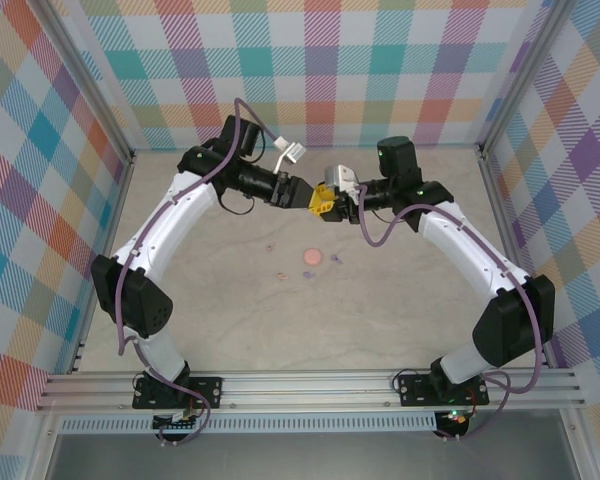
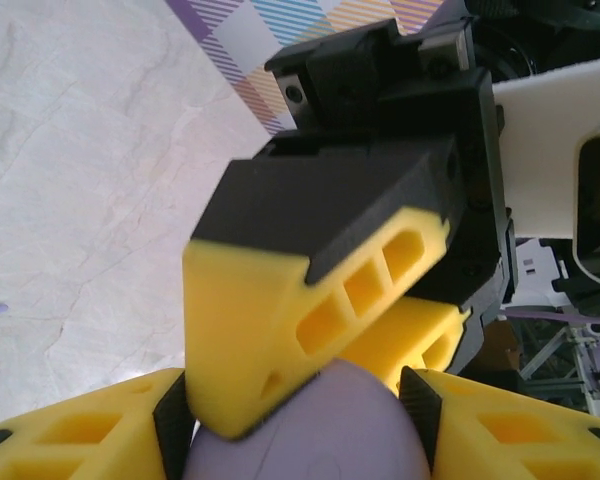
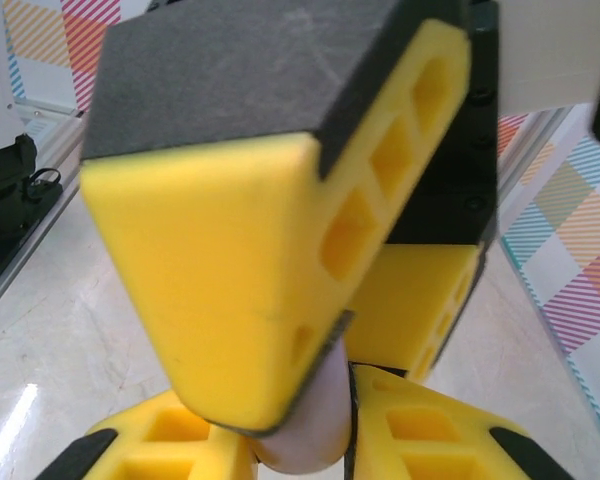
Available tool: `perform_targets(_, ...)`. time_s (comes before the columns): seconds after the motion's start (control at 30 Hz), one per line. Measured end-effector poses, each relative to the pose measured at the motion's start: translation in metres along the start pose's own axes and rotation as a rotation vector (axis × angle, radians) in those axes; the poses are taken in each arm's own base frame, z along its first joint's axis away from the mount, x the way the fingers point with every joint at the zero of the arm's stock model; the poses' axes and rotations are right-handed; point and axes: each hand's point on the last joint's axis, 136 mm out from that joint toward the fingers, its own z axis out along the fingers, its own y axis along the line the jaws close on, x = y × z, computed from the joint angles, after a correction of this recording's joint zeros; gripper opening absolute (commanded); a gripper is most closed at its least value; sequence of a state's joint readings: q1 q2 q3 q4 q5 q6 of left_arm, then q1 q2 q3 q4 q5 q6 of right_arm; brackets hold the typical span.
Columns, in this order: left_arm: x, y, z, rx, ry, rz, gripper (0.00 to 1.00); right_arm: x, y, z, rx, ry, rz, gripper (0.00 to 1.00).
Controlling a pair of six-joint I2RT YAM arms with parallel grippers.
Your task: Insert the wireless bluetooth earbuds into the charging case
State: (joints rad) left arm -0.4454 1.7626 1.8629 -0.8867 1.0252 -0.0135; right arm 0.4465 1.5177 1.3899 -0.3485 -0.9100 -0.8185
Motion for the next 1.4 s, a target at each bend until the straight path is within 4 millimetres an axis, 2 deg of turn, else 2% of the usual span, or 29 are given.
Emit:
perform_targets(0.33, -0.003, 0.017, 0.001, -0.085, -0.011, -0.002, 0.8, 0.008, 0.002, 0.001, 0.004, 0.04, 0.031, 0.2)
perform_targets(0.53, -0.008, 0.032, -0.005, -0.183, -0.041, 0.025, 0.82, 0.021, 0.0, 0.003, 0.02, 0.083, 0.086, 0.2)
perform_targets(0.7, -0.008, 0.035, -0.02, -0.257, -0.056, 0.109, 0.79, 0.034, 0.002, 0.006, 0.009, 0.114, 0.157, 0.2)
perform_targets(0.9, 0.001, 0.027, -0.032, -0.296, -0.029, 0.227, 0.65, 0.048, 0.003, 0.01, -0.015, 0.155, 0.255, 0.2)
perform_targets(1.07, 0.012, 0.031, -0.029, -0.294, 0.012, 0.262, 0.64, 0.053, 0.0, 0.013, -0.023, 0.176, 0.321, 0.2)
perform_targets(1.4, 0.025, 0.044, -0.014, -0.24, 0.066, 0.249, 0.58, 0.061, 0.009, 0.014, -0.063, 0.2, 0.405, 0.2)
